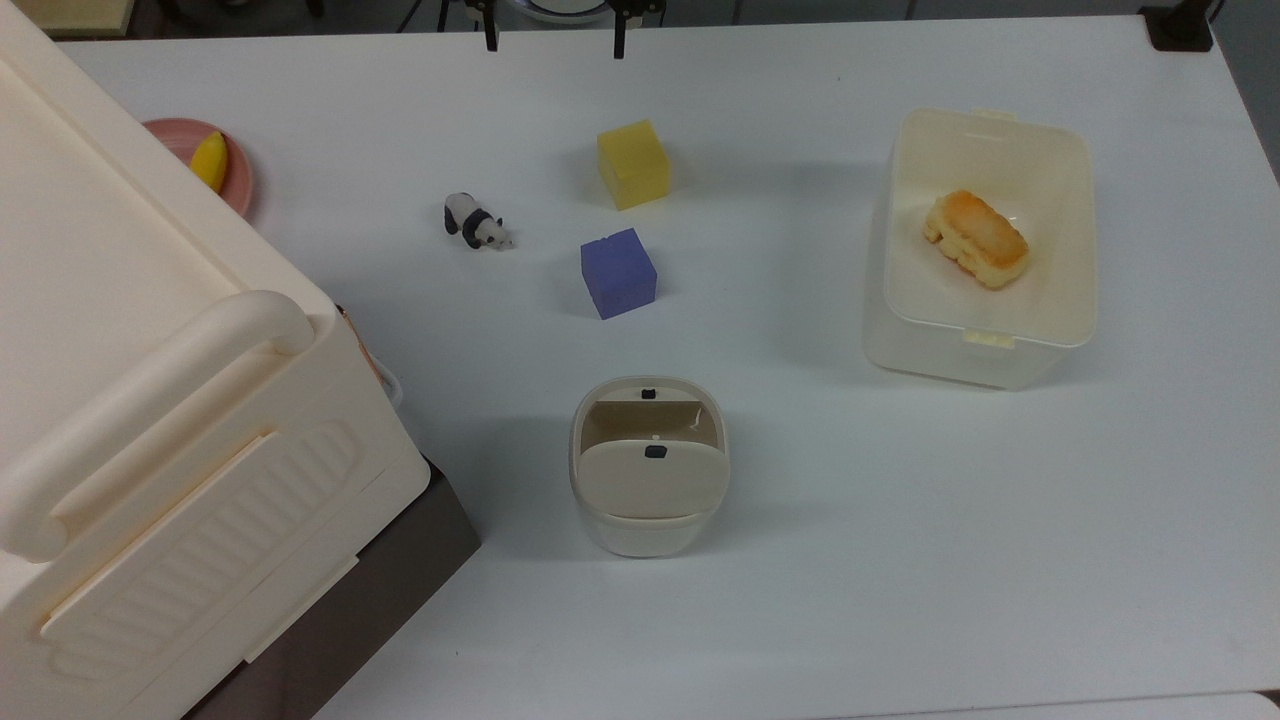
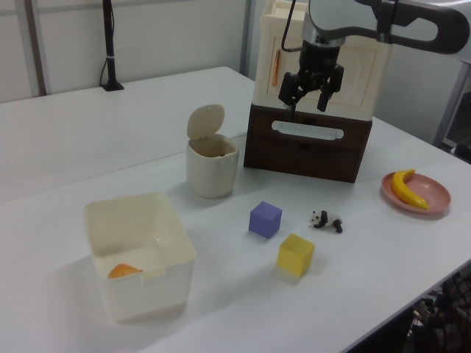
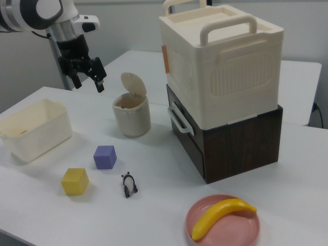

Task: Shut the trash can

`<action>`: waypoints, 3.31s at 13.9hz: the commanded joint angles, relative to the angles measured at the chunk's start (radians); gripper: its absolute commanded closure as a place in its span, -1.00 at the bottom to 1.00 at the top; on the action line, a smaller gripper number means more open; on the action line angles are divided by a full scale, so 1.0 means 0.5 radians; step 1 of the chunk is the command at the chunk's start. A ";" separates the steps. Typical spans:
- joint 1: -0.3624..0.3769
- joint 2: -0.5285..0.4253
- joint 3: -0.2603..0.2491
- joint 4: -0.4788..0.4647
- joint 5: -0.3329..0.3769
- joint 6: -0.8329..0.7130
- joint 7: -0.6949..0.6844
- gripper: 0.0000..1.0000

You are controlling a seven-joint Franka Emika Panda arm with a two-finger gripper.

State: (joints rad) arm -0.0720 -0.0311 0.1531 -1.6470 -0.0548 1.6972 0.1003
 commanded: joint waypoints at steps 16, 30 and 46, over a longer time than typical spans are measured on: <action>0.009 0.022 -0.030 0.014 0.024 0.005 -0.069 -1.00; 0.009 0.025 -0.042 0.021 0.011 0.014 -0.108 -1.00; 0.006 0.166 -0.039 0.021 -0.016 0.710 -0.164 -1.00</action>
State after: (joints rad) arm -0.0752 0.0120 0.1442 -1.6399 -0.0553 1.9522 0.0442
